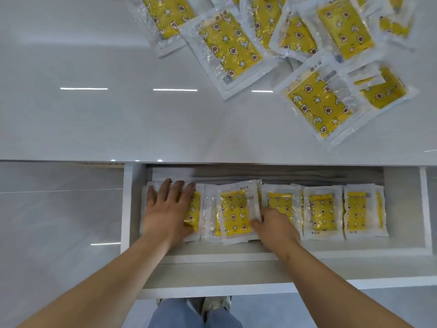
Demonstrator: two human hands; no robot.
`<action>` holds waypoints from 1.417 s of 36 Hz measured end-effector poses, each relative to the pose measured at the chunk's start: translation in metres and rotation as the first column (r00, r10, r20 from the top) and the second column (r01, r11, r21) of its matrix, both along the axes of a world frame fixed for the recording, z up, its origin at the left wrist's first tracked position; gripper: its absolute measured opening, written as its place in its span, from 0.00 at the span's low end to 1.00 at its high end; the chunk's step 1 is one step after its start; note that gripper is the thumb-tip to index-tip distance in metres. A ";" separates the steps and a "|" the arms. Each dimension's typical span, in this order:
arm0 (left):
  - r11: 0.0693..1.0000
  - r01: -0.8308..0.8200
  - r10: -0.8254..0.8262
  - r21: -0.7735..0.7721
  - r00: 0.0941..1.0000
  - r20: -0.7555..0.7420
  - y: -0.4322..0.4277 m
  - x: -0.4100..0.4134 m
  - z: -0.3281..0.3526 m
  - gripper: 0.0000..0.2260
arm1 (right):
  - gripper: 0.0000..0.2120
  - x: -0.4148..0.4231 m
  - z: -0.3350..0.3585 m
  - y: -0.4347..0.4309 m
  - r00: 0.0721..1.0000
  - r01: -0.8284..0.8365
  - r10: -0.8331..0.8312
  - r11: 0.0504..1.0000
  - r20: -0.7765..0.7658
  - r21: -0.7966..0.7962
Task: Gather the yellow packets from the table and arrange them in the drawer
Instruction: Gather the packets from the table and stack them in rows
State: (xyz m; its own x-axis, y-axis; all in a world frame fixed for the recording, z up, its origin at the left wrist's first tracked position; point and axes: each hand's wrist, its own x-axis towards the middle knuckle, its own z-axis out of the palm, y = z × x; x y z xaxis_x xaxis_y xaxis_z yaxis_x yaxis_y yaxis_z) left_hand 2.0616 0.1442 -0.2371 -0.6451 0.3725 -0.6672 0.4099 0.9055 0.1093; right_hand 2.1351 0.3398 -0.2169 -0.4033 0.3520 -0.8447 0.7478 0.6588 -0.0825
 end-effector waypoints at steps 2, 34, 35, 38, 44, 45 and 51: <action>1.000 0.011 -0.011 -0.011 1.000 -0.012 0.001 -0.001 0.002 0.43 | 0.11 0.004 0.000 0.007 1.000 0.008 -0.008 1.000 -0.005 0.026; 0.993 0.035 -0.041 0.110 0.998 0.051 0.062 0.006 -0.009 0.38 | 0.23 -0.022 -0.004 0.037 0.783 -0.496 0.585 0.792 -0.211 0.356; 0.992 0.021 -0.028 0.121 0.998 0.050 0.063 0.006 -0.009 0.38 | 0.19 -0.022 -0.004 0.036 0.782 -0.482 0.590 0.777 -0.202 0.404; 0.986 -0.008 0.002 0.165 0.999 0.034 0.063 0.006 -0.008 0.36 | 0.17 -0.017 -0.008 0.034 0.802 -0.468 0.586 0.738 -0.116 0.487; 0.966 0.045 -0.033 0.254 0.998 -0.053 0.058 0.001 -0.011 0.36 | 0.39 -0.030 -0.008 0.025 0.681 -0.693 0.698 0.712 -0.220 0.115; 0.967 0.062 -0.050 0.247 0.997 -0.052 0.058 0.000 -0.011 0.36 | 0.40 -0.031 -0.009 0.025 0.660 -0.724 0.724 0.684 -0.202 0.085; 0.970 0.092 -0.068 0.223 0.991 -0.112 0.048 -0.002 -0.016 0.36 | 0.30 -0.021 -0.018 0.023 0.702 -0.595 0.664 0.745 -0.258 0.302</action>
State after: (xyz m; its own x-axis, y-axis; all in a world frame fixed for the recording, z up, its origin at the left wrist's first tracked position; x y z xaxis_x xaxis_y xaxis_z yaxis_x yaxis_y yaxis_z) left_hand 2.0598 0.1922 -0.2530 -0.6677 0.5602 -0.4902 0.5001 0.8254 0.2621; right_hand 2.1144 0.3629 -0.2351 -0.8238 0.0436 -0.5651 0.1004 0.9925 -0.0697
